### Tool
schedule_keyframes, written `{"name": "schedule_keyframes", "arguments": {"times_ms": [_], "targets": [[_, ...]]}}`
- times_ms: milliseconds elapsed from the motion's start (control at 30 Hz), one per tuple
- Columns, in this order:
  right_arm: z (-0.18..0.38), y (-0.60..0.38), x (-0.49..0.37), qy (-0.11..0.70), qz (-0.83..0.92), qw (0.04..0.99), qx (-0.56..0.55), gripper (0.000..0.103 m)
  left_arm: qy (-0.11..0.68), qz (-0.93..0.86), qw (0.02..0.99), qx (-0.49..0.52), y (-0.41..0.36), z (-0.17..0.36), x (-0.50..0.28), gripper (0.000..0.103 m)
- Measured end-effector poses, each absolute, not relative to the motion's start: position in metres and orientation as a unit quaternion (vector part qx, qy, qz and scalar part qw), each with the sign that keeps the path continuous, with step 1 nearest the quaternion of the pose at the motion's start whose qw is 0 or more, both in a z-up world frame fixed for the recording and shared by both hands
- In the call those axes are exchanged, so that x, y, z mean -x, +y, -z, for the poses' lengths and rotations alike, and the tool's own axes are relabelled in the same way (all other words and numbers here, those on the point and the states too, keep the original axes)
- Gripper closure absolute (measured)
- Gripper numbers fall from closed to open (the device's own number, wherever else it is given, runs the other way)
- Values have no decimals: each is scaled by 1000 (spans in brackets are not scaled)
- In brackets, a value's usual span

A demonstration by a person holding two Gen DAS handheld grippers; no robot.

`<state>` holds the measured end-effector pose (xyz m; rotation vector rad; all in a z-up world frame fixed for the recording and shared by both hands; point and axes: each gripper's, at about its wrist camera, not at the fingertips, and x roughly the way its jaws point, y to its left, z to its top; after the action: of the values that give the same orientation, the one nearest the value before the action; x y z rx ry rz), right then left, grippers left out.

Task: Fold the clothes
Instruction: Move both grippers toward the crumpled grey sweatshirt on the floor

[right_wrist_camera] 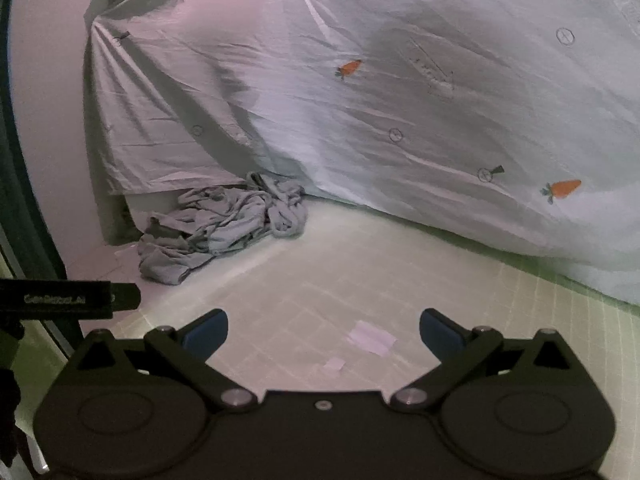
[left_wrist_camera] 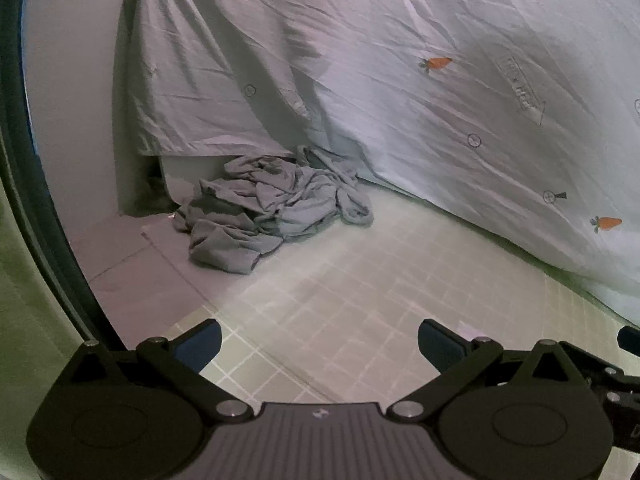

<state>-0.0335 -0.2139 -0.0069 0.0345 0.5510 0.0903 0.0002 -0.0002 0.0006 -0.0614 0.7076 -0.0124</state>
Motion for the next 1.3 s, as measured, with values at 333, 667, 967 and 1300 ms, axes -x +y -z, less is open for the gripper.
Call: {"name": "schedule_keyframes", "arguments": {"times_ms": [333, 667, 967, 1300], "targets": [[12, -221, 33, 284, -48, 957, -27, 0, 346, 2, 938, 37, -5, 0, 0, 0], [16, -226, 31, 293, -45, 954, -39, 0, 355, 7, 935, 26, -9, 0, -2, 0], [16, -224, 28, 300, -42, 952, -45, 0, 361, 0, 932, 26, -9, 1, -6, 0], [15, -224, 23, 306, -43, 950, -44, 0, 366, 1, 930, 27, -7, 2, -8, 0]]}}
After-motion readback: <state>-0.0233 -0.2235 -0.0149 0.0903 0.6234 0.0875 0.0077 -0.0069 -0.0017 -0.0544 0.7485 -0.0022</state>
